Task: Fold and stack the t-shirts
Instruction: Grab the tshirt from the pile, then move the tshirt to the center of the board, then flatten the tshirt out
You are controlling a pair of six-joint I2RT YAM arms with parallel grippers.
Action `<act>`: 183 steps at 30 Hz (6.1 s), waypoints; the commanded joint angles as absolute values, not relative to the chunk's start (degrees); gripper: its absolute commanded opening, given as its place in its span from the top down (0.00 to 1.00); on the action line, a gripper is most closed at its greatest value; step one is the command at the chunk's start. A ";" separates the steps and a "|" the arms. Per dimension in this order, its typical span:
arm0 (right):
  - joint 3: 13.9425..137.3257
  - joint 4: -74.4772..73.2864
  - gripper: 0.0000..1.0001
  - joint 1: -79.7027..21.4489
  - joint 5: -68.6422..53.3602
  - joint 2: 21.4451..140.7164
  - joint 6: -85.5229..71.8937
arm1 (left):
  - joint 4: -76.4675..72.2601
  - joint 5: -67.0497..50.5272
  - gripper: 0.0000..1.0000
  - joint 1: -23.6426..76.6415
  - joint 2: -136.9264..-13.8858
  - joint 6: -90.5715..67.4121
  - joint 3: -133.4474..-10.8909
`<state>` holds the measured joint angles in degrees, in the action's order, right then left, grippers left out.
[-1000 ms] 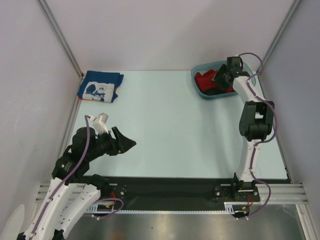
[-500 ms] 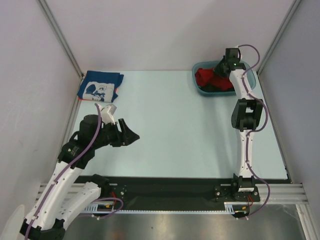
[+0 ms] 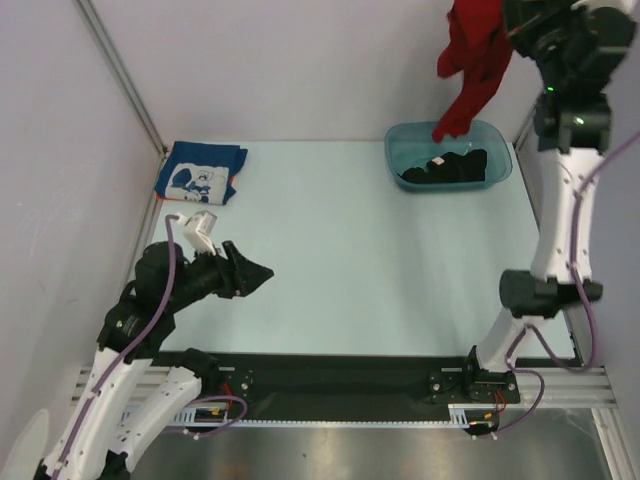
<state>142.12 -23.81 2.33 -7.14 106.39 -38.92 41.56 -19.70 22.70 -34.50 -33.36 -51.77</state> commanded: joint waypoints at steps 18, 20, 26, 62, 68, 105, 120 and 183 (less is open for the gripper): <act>59.00 -55.11 0.00 -26.08 -12.42 52.58 -39.18 | 51.15 -18.46 0.43 22.41 -24.96 -39.55 -55.11; 52.07 -55.72 0.00 -27.06 -10.20 46.86 -43.92 | 52.03 -18.63 0.43 22.41 -24.96 -39.90 -54.32; 48.42 -57.14 0.15 -25.76 1.64 48.58 -44.48 | 50.37 -21.17 0.45 22.41 -25.22 -41.48 -50.98; 97.19 -52.73 0.82 -40.43 21.71 120.24 -12.39 | 46.93 -24.26 0.49 25.22 -29.89 -40.52 -43.15; 119.81 -60.38 1.00 -45.08 11.36 114.88 -18.17 | 51.41 -16.89 0.53 25.22 -26.29 -39.73 -48.59; 67.94 -56.24 0.04 -10.10 -0.09 65.92 -27.86 | 61.00 -12.12 0.38 25.14 -20.65 -39.29 -55.83; 39.99 -41.31 0.31 -29.88 6.14 67.49 -48.08 | 59.15 3.57 0.33 28.03 -34.01 -43.94 -39.20; 62.30 -48.87 1.00 -8.45 3.43 63.72 -30.33 | 48.42 17.56 1.00 32.70 -63.62 -42.90 -58.78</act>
